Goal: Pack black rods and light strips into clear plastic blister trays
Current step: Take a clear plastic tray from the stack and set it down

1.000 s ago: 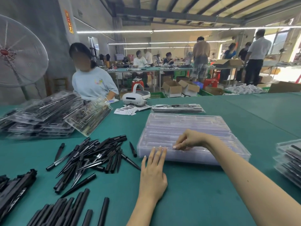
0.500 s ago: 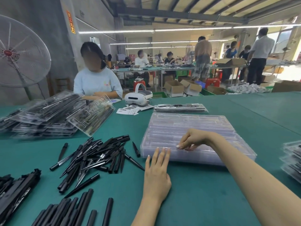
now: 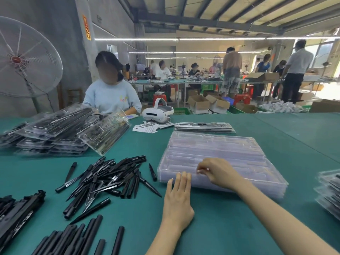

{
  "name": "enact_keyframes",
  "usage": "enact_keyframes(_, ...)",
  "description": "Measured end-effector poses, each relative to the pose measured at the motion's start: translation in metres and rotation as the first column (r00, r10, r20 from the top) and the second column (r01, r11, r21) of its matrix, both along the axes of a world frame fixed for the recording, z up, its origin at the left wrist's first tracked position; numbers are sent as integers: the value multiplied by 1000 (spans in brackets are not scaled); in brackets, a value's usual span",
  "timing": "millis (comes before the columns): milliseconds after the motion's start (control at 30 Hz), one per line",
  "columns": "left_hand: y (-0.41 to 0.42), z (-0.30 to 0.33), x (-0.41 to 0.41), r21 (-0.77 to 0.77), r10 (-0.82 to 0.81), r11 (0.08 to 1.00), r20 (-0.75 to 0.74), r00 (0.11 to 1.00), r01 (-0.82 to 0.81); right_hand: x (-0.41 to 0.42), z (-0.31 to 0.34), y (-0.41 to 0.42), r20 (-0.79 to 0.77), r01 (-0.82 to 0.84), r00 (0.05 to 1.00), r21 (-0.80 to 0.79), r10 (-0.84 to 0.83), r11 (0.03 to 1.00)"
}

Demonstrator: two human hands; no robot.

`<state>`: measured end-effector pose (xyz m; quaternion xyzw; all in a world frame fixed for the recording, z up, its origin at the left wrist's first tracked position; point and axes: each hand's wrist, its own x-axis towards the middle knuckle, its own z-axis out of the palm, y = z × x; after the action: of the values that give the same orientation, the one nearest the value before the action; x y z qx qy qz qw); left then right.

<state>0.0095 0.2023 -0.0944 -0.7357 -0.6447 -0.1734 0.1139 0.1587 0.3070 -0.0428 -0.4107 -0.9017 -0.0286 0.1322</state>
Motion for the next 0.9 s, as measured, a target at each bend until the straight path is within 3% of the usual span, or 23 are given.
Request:
enact_keyframes(133, 8, 5, 1, 4, 17, 1000, -23, 1000, -17, -4, -4, -4, 93, 3, 996, 83, -10, 997)
enact_keyframes(267, 7, -3, -1, 31, 12, 999, -58, 998, -11, -6, -5, -6, 57, 37, 998, 82, -42, 996)
enact_keyframes(467, 5, 0, 1, -35, 10, 999, 7, 1000, -9, -10, -4, -9, 68, 119, 989, 154, -131, 981)
enact_keyframes(600, 8, -4, 0, 3, 4, 1000, 20, 1000, -5, -10, -2, -12, 68, 76, 993, 203, -91, 976)
enact_keyframes(733, 10, -9, -1, 32, 18, 999, -8, 1000, -18, -2, 58, 24, -291, 291, 929, 198, -228, 936)
enact_keyframes(833, 12, -10, -2, 31, -1, 1000, -46, 999, 2, -10, 96, 36, -97, 227, 973, 221, -210, 949)
enact_keyframes(900, 15, -7, 2, 22, 8, 1000, -42, 999, -7, -12, 84, 30, 2, 222, 974, 233, -228, 947)
